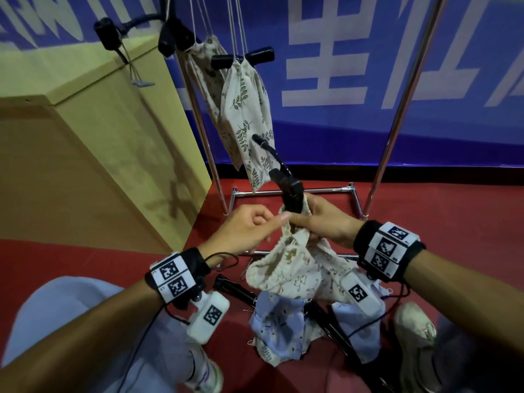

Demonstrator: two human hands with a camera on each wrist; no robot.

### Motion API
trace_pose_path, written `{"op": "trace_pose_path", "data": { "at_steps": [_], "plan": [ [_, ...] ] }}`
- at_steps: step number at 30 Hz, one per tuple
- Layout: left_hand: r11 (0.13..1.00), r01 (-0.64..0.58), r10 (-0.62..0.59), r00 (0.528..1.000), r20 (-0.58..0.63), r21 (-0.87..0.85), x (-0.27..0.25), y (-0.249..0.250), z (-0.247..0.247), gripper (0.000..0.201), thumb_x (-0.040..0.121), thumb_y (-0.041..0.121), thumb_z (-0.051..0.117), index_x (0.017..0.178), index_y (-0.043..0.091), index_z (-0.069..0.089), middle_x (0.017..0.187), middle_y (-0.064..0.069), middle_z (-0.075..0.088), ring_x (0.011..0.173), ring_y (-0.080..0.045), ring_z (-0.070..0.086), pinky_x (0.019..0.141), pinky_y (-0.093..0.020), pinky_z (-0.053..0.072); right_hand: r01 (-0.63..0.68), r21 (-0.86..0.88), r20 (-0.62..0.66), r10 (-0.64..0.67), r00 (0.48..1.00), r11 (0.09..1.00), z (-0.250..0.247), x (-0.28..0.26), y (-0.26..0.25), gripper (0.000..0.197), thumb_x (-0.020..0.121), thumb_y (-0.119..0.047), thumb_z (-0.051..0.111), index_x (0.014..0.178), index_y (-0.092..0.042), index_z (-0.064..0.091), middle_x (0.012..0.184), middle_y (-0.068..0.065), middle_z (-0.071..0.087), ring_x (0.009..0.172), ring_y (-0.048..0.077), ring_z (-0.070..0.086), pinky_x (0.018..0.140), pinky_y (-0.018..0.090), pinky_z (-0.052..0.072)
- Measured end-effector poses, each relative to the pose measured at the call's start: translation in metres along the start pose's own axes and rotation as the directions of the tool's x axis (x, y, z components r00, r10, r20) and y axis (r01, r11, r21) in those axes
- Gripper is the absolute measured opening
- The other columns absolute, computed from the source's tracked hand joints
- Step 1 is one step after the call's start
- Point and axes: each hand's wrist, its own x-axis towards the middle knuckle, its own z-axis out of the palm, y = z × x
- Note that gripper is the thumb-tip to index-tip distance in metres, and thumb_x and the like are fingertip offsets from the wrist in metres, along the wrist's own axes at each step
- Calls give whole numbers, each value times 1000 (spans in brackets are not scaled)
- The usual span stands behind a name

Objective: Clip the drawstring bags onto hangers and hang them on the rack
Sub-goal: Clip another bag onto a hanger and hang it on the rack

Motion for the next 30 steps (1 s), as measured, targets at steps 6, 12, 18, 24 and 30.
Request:
{"op": "trace_pose_path", "data": {
  "at_steps": [6, 12, 18, 24, 30],
  "plan": [
    [995, -92, 89, 993, -74, -34, 3, -2, 3, 20, 95, 30, 68, 79, 18, 69, 63, 1, 65, 48, -14, 55, 49, -25, 44, 1, -2, 22, -1, 1000, 1000, 1, -7, -2, 16, 99, -14, 63, 112, -7, 58, 79, 0, 63, 57, 0, 58, 43, 16, 42],
    [758, 245, -306, 952, 2, -605, 11, 11, -30, 21, 97, 19, 60, 77, 13, 58, 70, -1, 58, 68, -14, 58, 60, -22, 46, -56, 13, 41, 55, 998, 998, -13, -5, 4, 19, 93, -19, 72, 98, -13, 55, 88, 7, 63, 77, 14, 62, 47, 23, 49],
    [877, 274, -299, 954, -2, -396, 14, -2, -37, 23, 89, 22, 71, 68, 15, 68, 66, -2, 59, 61, -16, 51, 53, -23, 40, -56, 32, 97, 53, 994, 998, -6, -5, 0, 17, 89, -3, 73, 99, -11, 60, 70, -16, 61, 57, 6, 51, 47, 21, 45],
    [947, 288, -312, 931, 190, 144, 3, -6, -11, 86, 59, 88, 66, 115, 23, 61, 100, 8, 73, 89, -10, 69, 83, -28, 55, -8, 193, 182, -28, 983, 981, 6, -14, -16, 8, 91, 4, 67, 91, -2, 61, 59, -5, 61, 47, 11, 48, 46, 20, 37],
    [971, 240, -235, 955, 181, -6, -3, 0, 5, 69, 74, 85, 54, 123, 37, 62, 110, 13, 74, 106, -2, 68, 101, -28, 49, -72, 395, 243, -29, 970, 916, 18, -12, -20, 22, 82, -2, 69, 103, -7, 68, 89, 23, 51, 76, 32, 38, 53, 29, 37]
  ]
}}
